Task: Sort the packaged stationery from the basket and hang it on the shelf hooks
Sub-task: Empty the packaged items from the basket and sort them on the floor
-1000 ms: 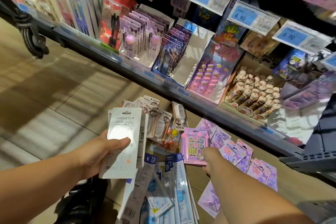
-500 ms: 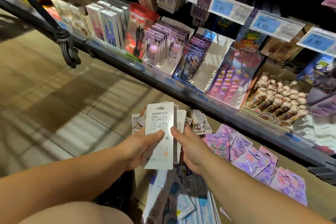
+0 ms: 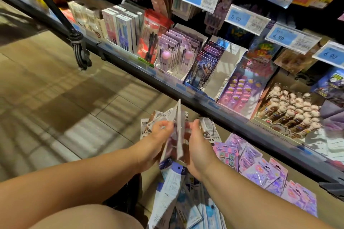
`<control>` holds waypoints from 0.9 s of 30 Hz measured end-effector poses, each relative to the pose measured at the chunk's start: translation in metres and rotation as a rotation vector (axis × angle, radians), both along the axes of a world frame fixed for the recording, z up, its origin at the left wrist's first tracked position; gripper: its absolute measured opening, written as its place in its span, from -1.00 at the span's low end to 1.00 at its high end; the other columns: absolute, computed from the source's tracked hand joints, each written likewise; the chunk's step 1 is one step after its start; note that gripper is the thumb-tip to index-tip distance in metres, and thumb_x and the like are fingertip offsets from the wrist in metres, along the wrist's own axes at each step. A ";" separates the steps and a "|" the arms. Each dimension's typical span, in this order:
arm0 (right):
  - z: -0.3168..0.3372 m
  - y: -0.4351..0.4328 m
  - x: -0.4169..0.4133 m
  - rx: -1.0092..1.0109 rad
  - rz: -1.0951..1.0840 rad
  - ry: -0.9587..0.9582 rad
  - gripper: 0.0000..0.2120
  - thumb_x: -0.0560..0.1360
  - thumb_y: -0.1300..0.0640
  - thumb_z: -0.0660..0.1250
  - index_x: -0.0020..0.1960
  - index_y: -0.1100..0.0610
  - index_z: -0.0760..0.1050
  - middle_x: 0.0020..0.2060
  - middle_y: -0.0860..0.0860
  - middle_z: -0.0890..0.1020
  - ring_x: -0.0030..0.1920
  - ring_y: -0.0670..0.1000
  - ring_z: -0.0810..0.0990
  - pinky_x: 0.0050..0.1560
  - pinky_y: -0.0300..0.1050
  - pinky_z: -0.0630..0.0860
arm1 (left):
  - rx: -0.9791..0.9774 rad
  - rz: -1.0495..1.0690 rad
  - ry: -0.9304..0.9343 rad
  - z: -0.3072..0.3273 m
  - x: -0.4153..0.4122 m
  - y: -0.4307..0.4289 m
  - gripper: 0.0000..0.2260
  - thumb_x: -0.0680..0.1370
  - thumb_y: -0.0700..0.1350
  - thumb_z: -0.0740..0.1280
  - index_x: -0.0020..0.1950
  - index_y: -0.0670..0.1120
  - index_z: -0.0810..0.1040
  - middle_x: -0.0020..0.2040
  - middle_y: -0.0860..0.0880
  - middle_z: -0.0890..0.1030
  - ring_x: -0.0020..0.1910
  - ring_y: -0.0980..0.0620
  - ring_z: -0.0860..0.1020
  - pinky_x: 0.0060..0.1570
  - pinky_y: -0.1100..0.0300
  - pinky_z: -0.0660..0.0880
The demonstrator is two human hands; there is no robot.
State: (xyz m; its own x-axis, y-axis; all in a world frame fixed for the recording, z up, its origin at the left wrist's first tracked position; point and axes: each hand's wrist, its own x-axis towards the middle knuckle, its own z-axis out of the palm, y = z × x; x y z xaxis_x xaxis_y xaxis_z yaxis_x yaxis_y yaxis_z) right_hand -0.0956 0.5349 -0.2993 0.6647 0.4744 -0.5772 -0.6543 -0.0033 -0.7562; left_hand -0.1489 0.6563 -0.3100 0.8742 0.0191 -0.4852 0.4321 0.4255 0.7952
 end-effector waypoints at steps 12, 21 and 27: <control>-0.007 -0.011 0.006 -0.232 0.050 -0.322 -0.35 0.33 0.24 0.56 0.25 0.00 0.25 0.06 0.00 0.61 0.03 0.04 0.65 0.08 0.14 0.60 | -0.434 0.025 0.094 0.000 -0.012 0.020 -0.57 0.54 -0.08 0.31 0.37 -0.23 0.45 0.17 -0.32 0.59 0.00 -0.24 0.63 0.13 -0.16 0.54; -0.040 -0.035 0.007 -0.360 -0.073 -0.099 -0.68 0.47 0.14 0.45 0.16 0.06 0.42 -0.05 0.13 0.69 -0.18 0.10 0.69 -0.37 -0.14 0.55 | -0.261 0.305 0.333 -0.033 -0.025 0.039 -0.74 0.67 -0.16 0.07 0.22 -0.22 0.48 -0.15 -0.24 0.69 -0.31 -0.16 0.68 -0.14 -0.07 0.53; -0.072 -0.037 0.006 -0.483 -0.013 0.048 -0.74 0.57 0.28 0.25 0.24 0.08 0.41 -0.04 0.11 0.66 -0.23 0.02 0.60 -0.42 -0.21 0.39 | -0.128 0.423 0.375 -0.051 -0.040 0.052 -0.81 0.65 -0.25 0.12 0.14 -0.21 0.51 -0.16 -0.22 0.68 -0.36 -0.14 0.66 -0.37 -0.01 0.60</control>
